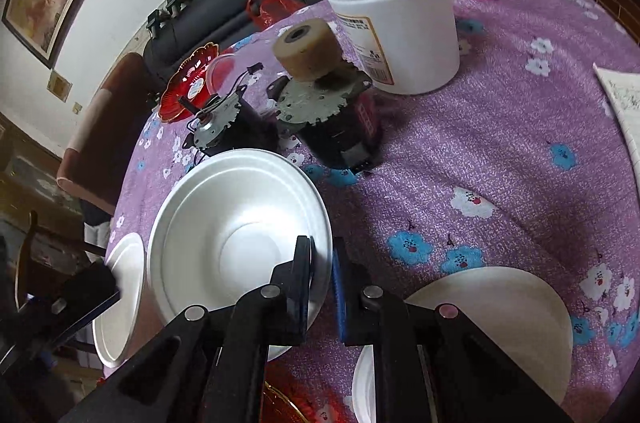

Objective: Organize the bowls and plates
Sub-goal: 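Close both grippers on the rim of the white bowl, then carry the white bowl and lower it into the red plate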

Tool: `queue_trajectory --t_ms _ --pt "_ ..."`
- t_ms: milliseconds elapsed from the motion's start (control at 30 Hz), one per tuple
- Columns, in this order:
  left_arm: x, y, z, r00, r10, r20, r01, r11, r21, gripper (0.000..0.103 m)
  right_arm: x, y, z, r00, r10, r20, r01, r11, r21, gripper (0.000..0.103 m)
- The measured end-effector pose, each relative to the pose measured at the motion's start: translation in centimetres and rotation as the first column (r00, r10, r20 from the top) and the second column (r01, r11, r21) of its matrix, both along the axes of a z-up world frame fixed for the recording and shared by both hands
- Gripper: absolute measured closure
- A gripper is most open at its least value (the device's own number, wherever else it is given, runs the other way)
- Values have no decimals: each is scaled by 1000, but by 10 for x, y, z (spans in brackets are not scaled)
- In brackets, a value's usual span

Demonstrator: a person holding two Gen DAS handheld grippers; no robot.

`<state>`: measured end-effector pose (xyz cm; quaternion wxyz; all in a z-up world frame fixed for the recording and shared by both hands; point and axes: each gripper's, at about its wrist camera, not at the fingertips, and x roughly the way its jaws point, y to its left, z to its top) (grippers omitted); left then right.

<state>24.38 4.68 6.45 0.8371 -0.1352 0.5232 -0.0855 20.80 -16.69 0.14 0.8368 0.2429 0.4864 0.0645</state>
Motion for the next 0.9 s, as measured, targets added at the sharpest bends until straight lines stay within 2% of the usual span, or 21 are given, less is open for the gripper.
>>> queue_trajectory --t_ms 67,100,133,167,200,233,367,533,700,900 --pt "7 -11 -5 1000 -24 -15 24 1000 16 10 2 0 0 1000 2 -4 -2 1000 3 92" --pt "10 -18 -8 999 -44 -29 45 999 30 18 2 0 -1 1000 3 -6 -3 1000 7 92" --pt "12 -23 -12 997 -64 -44 66 997 34 37 3 -1 -1 1000 4 -7 -4 1000 10 92" --pt "14 -29 -16 993 -91 -70 93 995 28 50 4 -1 -1 1000 4 -8 -4 1000 14 92" --pt "15 -34 -22 989 -106 -103 111 993 47 60 3 -1 -1 1000 -4 -9 4 1000 1 92" --pt "16 -37 -22 989 -105 -103 112 992 58 63 4 -2 -1 1000 -3 -6 3 1000 7 92" --pt "10 -34 -11 991 -109 -79 114 992 54 68 0 -8 5 1000 -6 25 5 1000 31 92" --pt "-11 -24 20 993 -118 -10 118 992 34 68 -18 -8 35 995 3 97 -8 999 51 92" --pt "-52 -13 55 991 -110 73 107 994 35 68 -47 8 76 983 42 176 -48 998 29 92" --pt "-115 41 77 991 -23 135 24 1000 -3 68 -95 54 106 960 148 238 -160 986 33 92"
